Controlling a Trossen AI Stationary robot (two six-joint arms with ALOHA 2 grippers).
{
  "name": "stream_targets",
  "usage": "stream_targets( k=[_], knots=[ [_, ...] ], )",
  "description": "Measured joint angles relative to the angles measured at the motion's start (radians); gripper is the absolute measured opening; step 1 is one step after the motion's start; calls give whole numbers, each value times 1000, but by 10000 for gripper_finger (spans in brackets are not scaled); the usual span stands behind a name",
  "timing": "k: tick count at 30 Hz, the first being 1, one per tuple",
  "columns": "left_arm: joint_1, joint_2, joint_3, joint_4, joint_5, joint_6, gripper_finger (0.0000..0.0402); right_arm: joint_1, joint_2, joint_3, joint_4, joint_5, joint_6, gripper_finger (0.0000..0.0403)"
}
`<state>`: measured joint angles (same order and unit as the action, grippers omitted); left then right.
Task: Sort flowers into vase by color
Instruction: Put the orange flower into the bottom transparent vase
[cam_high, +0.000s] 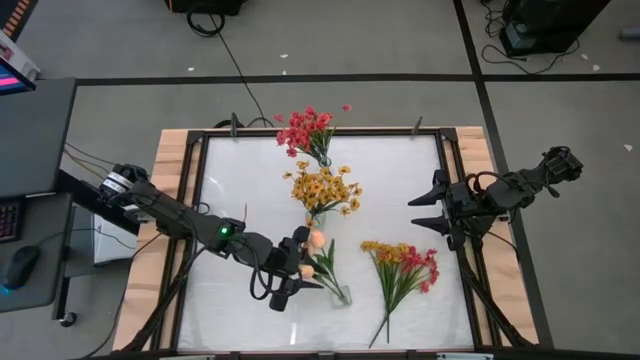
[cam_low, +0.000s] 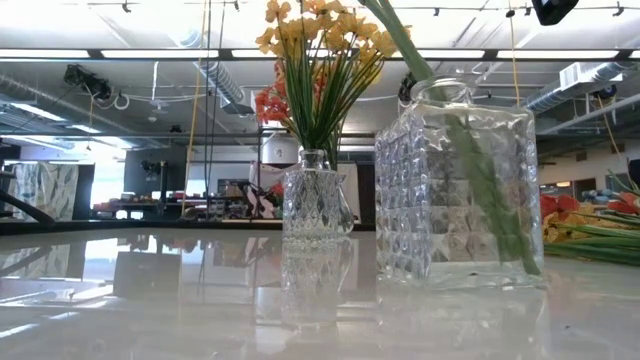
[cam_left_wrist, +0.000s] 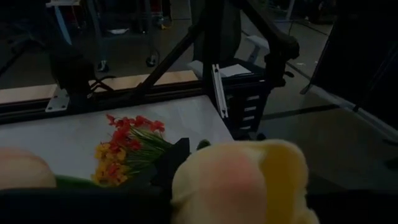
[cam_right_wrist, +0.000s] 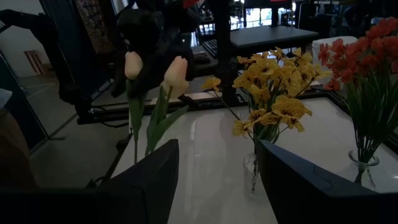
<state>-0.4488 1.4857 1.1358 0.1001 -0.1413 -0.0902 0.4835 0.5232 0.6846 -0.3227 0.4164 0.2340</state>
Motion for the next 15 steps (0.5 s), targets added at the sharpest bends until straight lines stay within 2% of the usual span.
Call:
stream_targets(
  k=[8,15],
  knots=[
    [0,0,0,-2,1,0,160,0,0,0,0,0,0,225],
    [0,0,-1,-2,5,4,206,0,0,0,0,0,0,225]
  ],
)
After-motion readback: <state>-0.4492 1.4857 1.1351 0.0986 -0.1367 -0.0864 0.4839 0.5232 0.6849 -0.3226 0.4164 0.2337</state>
